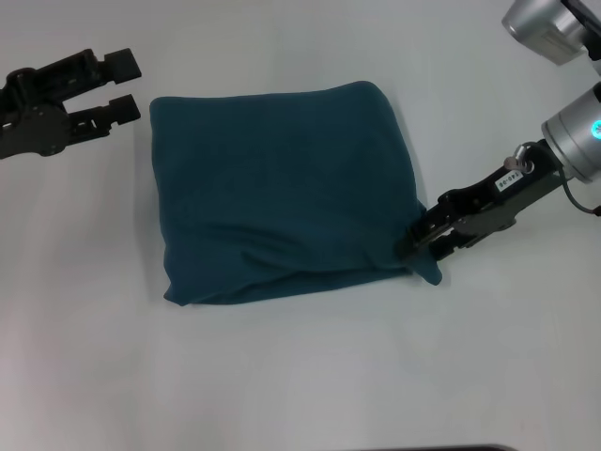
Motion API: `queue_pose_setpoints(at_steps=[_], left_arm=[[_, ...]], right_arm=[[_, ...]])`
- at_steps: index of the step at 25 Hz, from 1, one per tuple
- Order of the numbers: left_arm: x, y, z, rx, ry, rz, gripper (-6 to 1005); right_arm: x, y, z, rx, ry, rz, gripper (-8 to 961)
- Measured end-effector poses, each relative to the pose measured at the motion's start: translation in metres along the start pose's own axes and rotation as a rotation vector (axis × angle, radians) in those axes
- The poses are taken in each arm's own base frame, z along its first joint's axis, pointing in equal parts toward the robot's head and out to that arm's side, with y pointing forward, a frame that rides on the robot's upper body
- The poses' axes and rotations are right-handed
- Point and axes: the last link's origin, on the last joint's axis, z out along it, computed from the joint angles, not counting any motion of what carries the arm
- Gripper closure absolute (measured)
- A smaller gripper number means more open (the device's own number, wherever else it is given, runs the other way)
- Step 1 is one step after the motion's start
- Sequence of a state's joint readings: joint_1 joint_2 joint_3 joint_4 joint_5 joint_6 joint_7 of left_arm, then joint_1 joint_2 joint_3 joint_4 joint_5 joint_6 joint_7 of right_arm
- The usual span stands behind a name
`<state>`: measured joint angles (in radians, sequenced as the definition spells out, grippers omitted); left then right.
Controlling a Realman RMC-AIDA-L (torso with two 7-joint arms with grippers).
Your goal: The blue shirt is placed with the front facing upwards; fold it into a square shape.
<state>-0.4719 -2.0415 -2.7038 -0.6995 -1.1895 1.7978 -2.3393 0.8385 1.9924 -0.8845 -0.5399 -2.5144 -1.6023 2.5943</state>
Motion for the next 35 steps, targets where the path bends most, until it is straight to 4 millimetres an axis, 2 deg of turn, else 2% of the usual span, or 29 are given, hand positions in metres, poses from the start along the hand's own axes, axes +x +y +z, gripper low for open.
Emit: queue_pose_setpoints(at_steps=[3,9,12,21,26,30,35], left_arm=[[0.0,0.0,0.001,-0.001,-0.001,0.0,126],[0.0,0.001,-0.002,-0.007,0.005,-0.002,125],[0.0,0.001,-0.003,-0.007,0.008,-0.002,125],[0.004,0.0,-0.006,0.002,0.037,-0.01,126],[0.004,0.0,-0.006,0.002,0.037,-0.011,126],[0.004,-0.001,-0.006,0.005,0.04,-0.011,126],[0.004,-0.003,-0.005,0.018,0.045,-0.013,125]], right_arm=[[-0.004,0.004,-0.004,-0.012,-0.018,-0.014,232],[-0.014,0.021,-0.026,-0.078,-0.066,-0.064,232],[-0.017,0.028,-0.029,-0.115,-0.08,-0.074,233],[-0.022,0.055,0.011,-0.185,-0.079,-0.092,234],[-0.027,0.062,0.021,-0.229,-0.12,-0.075,234],[-0.024,0.06,0.029,-0.24,-0.103,-0.055,235],[-0.019,0.045,0.037,-0.131,-0.061,-0.035,235]])
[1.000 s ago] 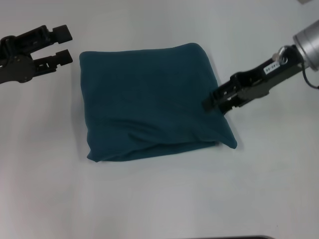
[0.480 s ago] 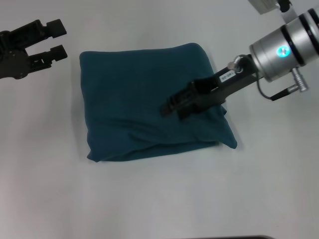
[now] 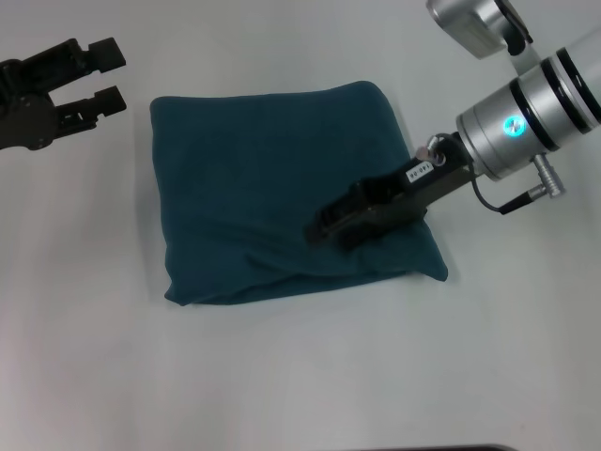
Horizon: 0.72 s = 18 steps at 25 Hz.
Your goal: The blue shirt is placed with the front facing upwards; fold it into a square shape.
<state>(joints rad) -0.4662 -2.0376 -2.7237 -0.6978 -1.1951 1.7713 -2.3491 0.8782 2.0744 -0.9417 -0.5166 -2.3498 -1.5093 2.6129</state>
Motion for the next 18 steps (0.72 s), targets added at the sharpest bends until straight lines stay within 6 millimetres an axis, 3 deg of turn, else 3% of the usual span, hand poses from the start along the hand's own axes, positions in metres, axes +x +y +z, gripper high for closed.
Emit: queue_pose_setpoints(at_steps=[4,7,13,18], left_arm=[[-0.001,0.0,0.0,0.001,-0.001,-0.002,125],[-0.001,0.0,0.0,0.0,-0.001,-0.004,125],[-0.001,0.001,0.0,-0.005,-0.001,-0.003,125],[-0.002,0.001,-0.002,-0.006,0.001,-0.005,126]], right_arm=[[0.001,-0.01,-0.001,0.059,-0.007,0.011,235],[-0.001,-0.008,-0.005,0.046,-0.014,0.001,236],[-0.01,0.008,-0.034,-0.05,-0.046,-0.043,236],[-0.023,0.003,-0.06,-0.008,-0.146,-0.14,237]])
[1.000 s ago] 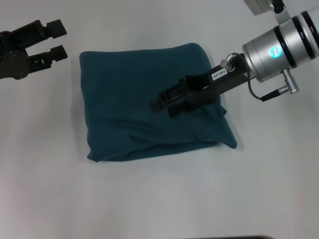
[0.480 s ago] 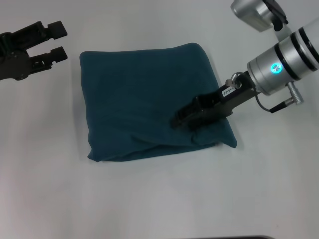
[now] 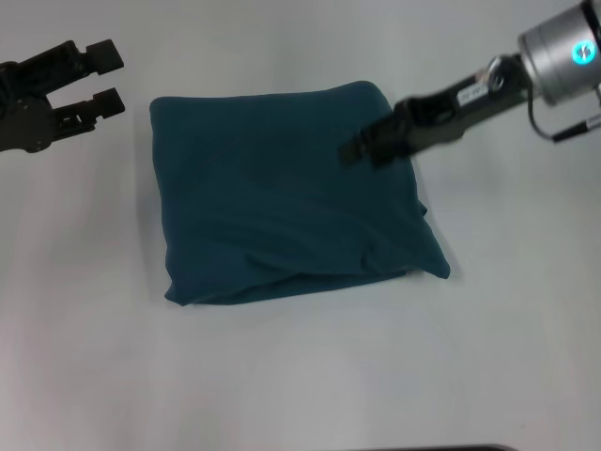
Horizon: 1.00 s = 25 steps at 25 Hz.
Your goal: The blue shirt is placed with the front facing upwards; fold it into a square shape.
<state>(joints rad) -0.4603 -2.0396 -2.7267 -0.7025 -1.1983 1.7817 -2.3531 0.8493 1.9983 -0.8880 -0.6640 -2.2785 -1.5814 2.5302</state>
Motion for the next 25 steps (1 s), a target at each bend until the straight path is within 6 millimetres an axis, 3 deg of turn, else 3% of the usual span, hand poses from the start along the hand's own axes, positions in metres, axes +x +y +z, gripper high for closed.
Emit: queue_pose_setpoints(at_steps=[6,16,25], left_arm=[[0.003,0.002,0.002,-0.006,0.009,-0.006,126],[0.005,0.002,0.003,-0.009,0.018,-0.013,125],[0.005,0.002,0.003,-0.006,0.021,-0.015,125]], right_arm=[[-0.022,-0.017,-0.006,0.124,-0.139,-0.032,243],[-0.031,-0.024,0.031,0.226,-0.168,-0.011,254],[-0.033,-0.027,0.02,0.227,-0.178,0.01,265]])
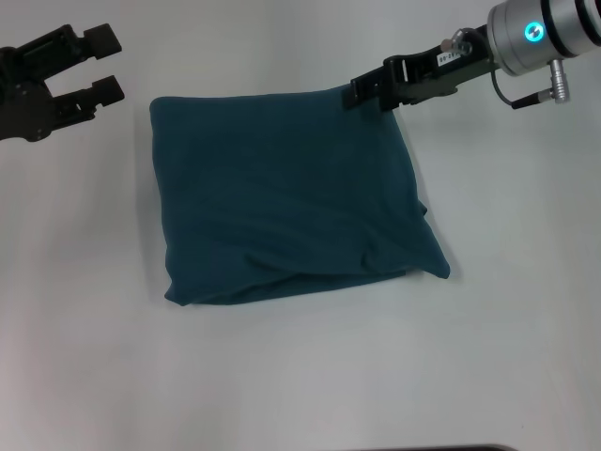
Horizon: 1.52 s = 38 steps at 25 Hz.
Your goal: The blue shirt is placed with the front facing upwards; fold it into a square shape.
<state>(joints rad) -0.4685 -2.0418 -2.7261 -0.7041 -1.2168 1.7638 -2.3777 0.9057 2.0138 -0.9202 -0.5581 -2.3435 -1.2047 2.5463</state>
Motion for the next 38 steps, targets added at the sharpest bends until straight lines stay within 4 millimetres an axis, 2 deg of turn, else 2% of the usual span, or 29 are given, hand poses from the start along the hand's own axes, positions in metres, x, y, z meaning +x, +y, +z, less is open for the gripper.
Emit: queue_pose_setpoints(at_steps=[6,7,19,27,38], left_arm=[[0.0,-0.002,0.002,0.009,0.002,-0.003,126],[0.0,-0.002,0.002,0.011,0.003,-0.005,126],[0.0,-0.003,0.002,0.016,0.005,-0.006,125],[-0.001,-0.005,0.0,0.02,0.011,-0.007,126],[-0.002,-0.004,0.001,0.012,0.006,-0.011,125]], right_arm=[[0.0,-0.001,0.006,0.013,-0.025,0.011,272],[0.0,0.002,0.014,0.022,-0.04,0.008,273],[0.002,0.016,0.053,0.091,-0.055,-0.024,287],[-0.009,0.023,0.032,0.038,-0.068,-0.057,296],[-0.004,0.01,0.021,0.036,-0.071,-0.019,309]])
